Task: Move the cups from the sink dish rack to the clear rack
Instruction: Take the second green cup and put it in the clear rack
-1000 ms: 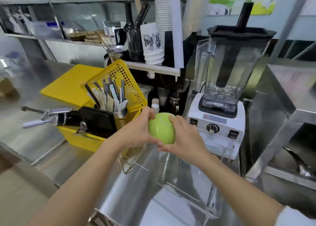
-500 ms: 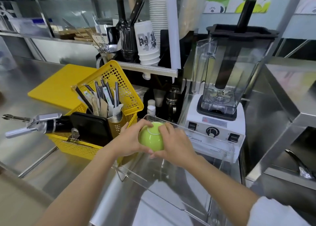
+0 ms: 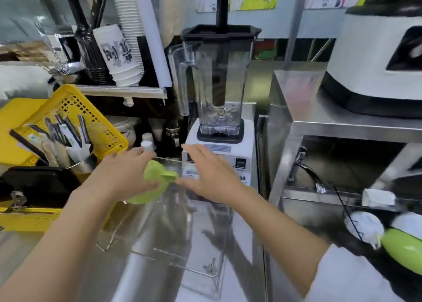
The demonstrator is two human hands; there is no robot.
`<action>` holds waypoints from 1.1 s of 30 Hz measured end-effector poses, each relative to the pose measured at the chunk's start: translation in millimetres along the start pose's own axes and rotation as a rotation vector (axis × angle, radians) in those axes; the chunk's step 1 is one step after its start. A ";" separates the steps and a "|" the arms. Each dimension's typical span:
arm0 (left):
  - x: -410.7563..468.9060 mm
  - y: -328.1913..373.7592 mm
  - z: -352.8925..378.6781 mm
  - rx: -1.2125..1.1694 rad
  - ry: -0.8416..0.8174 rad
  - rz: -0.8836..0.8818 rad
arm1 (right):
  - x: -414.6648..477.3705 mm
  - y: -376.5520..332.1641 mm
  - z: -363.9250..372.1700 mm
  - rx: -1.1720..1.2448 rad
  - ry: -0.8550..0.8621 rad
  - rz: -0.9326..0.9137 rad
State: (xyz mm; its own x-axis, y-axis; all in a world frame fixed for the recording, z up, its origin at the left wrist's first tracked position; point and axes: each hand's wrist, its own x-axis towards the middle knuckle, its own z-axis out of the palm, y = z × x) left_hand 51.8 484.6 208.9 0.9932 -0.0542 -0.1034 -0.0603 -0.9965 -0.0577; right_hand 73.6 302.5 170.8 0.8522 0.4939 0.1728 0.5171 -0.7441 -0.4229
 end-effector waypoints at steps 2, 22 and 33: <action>-2.2 41.1 -11.9 -0.096 0.146 0.125 | -23.7 23.4 -16.9 0.036 0.069 0.042; 31.0 461.4 102.0 -0.365 -0.107 0.765 | -316.8 317.9 -85.1 0.162 0.271 0.888; 47.9 547.9 182.5 -0.188 -0.151 0.695 | -351.8 379.4 -42.3 0.380 0.238 1.170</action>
State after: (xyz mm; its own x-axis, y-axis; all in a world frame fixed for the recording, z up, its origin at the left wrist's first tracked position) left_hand 48.1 -52.4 -8.8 0.7063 -0.6818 -0.1906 -0.6396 -0.7300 0.2410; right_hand -26.6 -172.6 -12.9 0.7985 -0.4974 -0.3392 -0.5802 -0.4854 -0.6541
